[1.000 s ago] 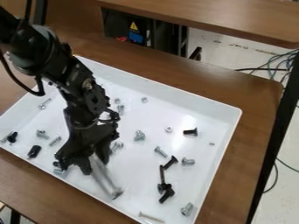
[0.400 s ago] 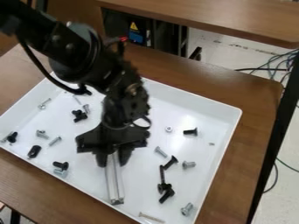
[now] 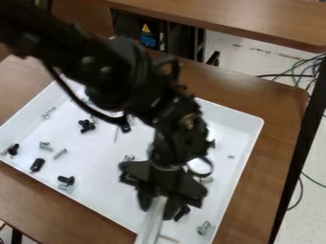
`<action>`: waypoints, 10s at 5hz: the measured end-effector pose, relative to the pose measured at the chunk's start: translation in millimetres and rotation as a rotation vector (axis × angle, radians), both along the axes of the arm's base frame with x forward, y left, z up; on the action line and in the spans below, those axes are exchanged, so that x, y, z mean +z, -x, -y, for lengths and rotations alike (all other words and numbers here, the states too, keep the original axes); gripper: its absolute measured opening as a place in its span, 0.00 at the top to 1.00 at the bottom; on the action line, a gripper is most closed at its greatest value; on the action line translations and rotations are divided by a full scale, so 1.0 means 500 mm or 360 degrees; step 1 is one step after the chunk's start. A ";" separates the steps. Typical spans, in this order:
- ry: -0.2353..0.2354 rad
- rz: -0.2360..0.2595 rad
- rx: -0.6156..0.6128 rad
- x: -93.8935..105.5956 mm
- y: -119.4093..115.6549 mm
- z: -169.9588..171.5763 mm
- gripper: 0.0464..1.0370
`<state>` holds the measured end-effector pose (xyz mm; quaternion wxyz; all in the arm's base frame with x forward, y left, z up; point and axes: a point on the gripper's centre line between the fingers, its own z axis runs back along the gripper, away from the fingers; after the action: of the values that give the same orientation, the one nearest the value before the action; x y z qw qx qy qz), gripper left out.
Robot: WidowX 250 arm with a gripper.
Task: Sweep into pile
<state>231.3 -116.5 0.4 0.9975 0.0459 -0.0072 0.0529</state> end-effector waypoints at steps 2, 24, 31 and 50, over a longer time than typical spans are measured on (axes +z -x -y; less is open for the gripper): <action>0.0047 -0.0102 -0.0157 -0.041 -0.052 0.060 0.69; 0.0020 -0.0138 0.0017 -0.060 -0.054 0.047 0.69; 0.0075 -0.0086 0.0009 -0.098 -0.156 -0.004 0.69; -0.0004 -0.0263 -0.0293 -0.089 -0.167 -0.065 0.69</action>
<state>314.7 -84.1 -43.9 0.9953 0.0504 0.0709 -0.0427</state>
